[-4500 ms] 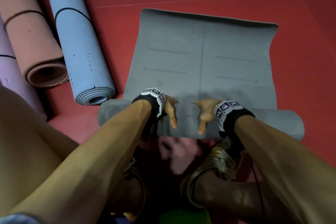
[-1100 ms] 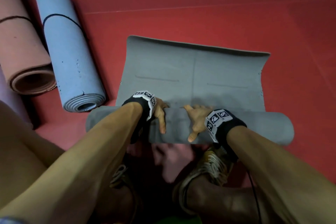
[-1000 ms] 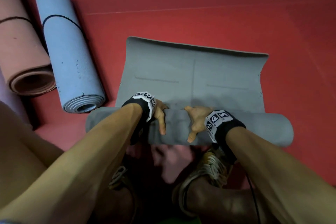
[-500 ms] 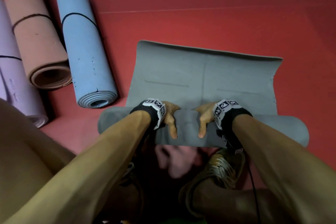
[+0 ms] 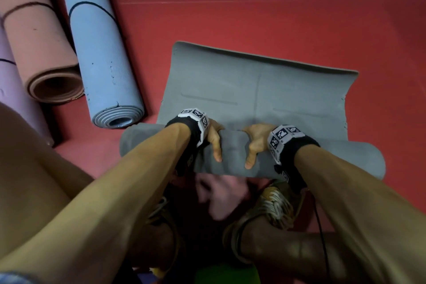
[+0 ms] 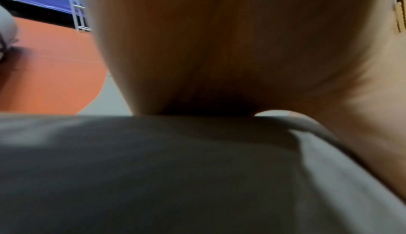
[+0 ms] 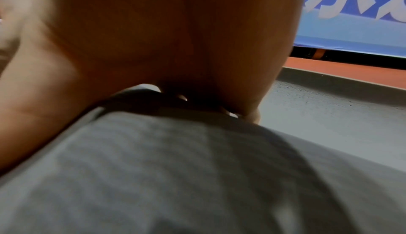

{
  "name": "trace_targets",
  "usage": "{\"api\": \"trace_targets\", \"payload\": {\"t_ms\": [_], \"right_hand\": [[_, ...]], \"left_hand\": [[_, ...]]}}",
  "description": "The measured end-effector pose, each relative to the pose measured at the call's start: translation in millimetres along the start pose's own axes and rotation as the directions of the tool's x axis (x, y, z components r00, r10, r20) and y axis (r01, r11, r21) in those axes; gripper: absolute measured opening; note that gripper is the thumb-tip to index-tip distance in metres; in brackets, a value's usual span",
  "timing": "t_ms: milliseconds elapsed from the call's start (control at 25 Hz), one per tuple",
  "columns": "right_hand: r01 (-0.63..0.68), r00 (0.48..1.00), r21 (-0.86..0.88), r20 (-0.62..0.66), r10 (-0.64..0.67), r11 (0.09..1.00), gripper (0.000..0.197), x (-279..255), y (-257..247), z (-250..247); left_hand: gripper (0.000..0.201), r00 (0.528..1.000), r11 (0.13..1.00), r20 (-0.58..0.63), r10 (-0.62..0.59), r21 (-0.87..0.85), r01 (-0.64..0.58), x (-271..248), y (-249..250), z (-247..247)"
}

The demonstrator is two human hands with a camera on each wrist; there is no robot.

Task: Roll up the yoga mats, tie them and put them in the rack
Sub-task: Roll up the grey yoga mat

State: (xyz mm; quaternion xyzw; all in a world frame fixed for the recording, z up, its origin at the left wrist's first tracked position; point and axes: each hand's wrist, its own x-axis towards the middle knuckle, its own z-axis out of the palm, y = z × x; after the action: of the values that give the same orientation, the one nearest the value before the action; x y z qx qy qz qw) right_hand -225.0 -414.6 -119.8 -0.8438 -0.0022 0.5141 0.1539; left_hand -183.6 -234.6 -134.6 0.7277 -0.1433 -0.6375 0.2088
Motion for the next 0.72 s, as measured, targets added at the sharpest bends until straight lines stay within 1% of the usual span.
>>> {"api": "trace_targets", "payload": {"t_ms": [80,120,200,240,280,320,400,440,480,520,560,600,640,680,720], "right_hand": [[-0.004,0.996,0.048,0.086,0.0,0.999,0.074,4.8,-0.7,-6.7],[-0.014,0.992,0.081,0.123,0.004,0.997,0.071,7.5,-0.4,-9.4],[-0.025,0.984,0.129,0.178,0.002,0.991,0.063,9.8,-0.4,-15.2],[-0.029,0.982,0.137,0.19,0.003,0.99,0.059,11.7,0.2,-16.9],[-0.027,0.981,0.14,0.196,-0.002,0.99,0.057,11.6,0.2,-18.2],[-0.026,0.98,0.132,0.199,-0.001,0.991,0.059,11.9,-0.8,-16.7],[-0.019,0.981,0.152,0.192,-0.011,0.988,0.063,9.5,-0.3,-10.6],[-0.003,0.985,0.171,0.17,-0.027,0.985,0.068,8.0,1.8,-5.7],[0.017,0.991,0.145,0.129,-0.036,0.989,0.078,5.6,3.0,-0.9],[0.026,0.998,0.047,0.063,-0.029,0.999,0.093,2.1,3.7,5.0],[0.008,1.0,-0.106,-0.024,-0.011,0.994,0.108,-2.1,3.9,10.9],[-0.027,0.995,-0.237,-0.104,0.002,0.971,0.12,-4.6,5.4,17.0],[-0.054,0.989,-0.294,-0.15,0.01,0.954,0.124,-5.1,5.1,22.4],[-0.059,0.984,-0.283,-0.177,0.009,0.957,0.121,-5.9,4.9,24.7],[-0.055,0.983,-0.245,-0.186,0.009,0.968,0.115,-4.9,5.1,25.3]], "left_hand": [[0.074,0.996,0.999,-0.085,0.028,0.024,-0.026,-0.5,-4.1,7.0],[0.084,0.988,0.996,-0.15,0.047,0.083,-0.034,-2.8,-5.0,11.3],[0.101,0.964,0.953,-0.25,0.088,0.304,-0.008,-7.3,-4.4,18.7],[0.105,0.953,0.918,-0.286,0.094,0.396,0.028,-8.5,-3.5,22.1],[0.105,0.944,0.899,-0.312,0.105,0.437,0.044,-10.1,-2.1,24.6],[0.101,0.942,0.9,-0.316,0.117,0.434,0.033,-9.3,-2.4,25.3],[0.087,0.953,0.935,-0.279,0.117,0.355,-0.011,-8.8,0.3,21.0],[0.082,0.962,0.951,-0.254,0.103,0.308,-0.02,-8.6,2.0,16.6],[0.08,0.969,0.962,-0.231,0.086,0.272,-0.02,-7.9,3.8,11.9],[0.078,0.976,0.967,-0.206,0.069,0.256,-0.014,-7.5,5.4,7.7],[0.076,0.983,0.969,-0.176,0.051,0.246,-0.007,-7.0,7.3,2.9],[0.072,0.989,0.973,-0.144,0.032,0.232,0.003,-5.5,8.7,-1.0],[0.068,0.994,0.976,-0.11,0.01,0.217,0.014,-5.0,9.4,-4.2],[0.064,0.997,0.977,-0.078,0.001,0.211,0.015,-4.1,10.8,-7.3],[0.062,0.998,0.979,-0.067,-0.008,0.205,0.022,-2.1,10.8,-8.9]]}}
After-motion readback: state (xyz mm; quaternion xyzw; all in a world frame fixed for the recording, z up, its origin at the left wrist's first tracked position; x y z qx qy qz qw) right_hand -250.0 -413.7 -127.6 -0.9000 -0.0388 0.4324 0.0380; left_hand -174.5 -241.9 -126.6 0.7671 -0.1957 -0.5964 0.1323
